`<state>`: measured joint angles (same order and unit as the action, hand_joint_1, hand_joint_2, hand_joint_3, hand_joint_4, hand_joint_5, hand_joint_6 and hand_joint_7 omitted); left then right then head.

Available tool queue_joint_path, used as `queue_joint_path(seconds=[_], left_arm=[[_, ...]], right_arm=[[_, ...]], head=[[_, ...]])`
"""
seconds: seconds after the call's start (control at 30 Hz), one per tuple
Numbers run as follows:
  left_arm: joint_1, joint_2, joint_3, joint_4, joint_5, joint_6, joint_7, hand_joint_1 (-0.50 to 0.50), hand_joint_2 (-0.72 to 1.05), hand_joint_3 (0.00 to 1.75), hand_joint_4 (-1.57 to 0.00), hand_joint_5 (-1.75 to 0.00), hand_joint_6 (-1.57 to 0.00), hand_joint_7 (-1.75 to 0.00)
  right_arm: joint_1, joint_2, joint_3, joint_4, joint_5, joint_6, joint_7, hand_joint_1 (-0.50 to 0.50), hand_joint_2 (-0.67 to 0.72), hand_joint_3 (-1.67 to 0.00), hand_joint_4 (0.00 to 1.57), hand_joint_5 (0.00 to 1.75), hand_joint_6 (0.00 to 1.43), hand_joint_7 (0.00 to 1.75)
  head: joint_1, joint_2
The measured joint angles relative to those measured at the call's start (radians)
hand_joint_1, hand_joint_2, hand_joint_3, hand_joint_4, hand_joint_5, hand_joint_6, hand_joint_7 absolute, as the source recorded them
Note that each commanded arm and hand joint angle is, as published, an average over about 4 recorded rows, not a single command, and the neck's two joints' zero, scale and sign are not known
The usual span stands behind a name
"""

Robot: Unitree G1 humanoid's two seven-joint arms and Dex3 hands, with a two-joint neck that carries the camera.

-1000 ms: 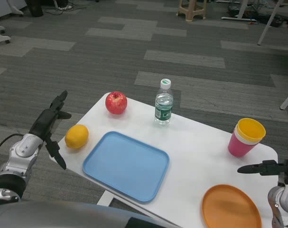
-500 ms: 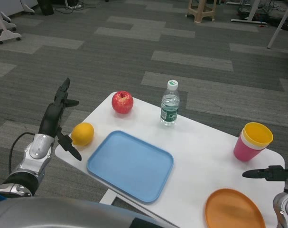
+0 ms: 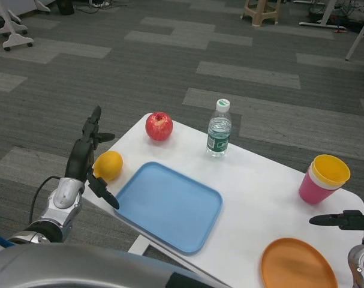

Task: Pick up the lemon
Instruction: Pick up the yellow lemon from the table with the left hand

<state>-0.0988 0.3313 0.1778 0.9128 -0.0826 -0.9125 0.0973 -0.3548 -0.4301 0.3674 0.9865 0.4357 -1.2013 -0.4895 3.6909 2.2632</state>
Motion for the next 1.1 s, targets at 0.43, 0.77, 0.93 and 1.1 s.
queue_joint_path(seconds=[0.43,0.77,0.93,1.1], left_arm=[[0.000,-0.015,-0.054,0.088,-0.034,-0.020,-0.001,-0.50,-0.72,0.09,-0.06,-1.33,0.00,0.00],[0.000,-0.019,-0.050,0.116,-0.077,-0.026,-0.018,-0.50,-0.72,0.09,-0.07,-1.33,0.00,0.00],[0.004,-0.019,-0.034,0.121,-0.093,-0.037,-0.019,-0.50,-0.72,0.09,-0.07,-1.33,0.00,0.00],[0.011,-0.019,-0.028,0.110,-0.097,-0.056,-0.018,-0.50,-0.72,0.09,-0.06,-1.39,0.00,0.00]], right_arm=[[0.000,0.000,0.000,0.010,0.001,0.000,0.000,-0.42,0.63,0.00,0.00,0.00,0.00,0.00],[0.000,0.000,0.001,0.014,0.001,0.000,0.000,-0.42,0.60,0.00,0.00,0.00,0.00,0.00],[0.000,0.000,0.003,0.014,0.001,0.000,0.000,-0.42,0.60,0.00,0.00,0.00,0.00,0.00],[0.000,0.000,0.005,0.014,0.001,0.000,0.000,-0.42,0.65,0.00,0.00,0.00,0.00,0.00]], head=[[0.006,-0.010],[0.011,-0.015],[0.016,-0.013],[0.023,-0.008]])
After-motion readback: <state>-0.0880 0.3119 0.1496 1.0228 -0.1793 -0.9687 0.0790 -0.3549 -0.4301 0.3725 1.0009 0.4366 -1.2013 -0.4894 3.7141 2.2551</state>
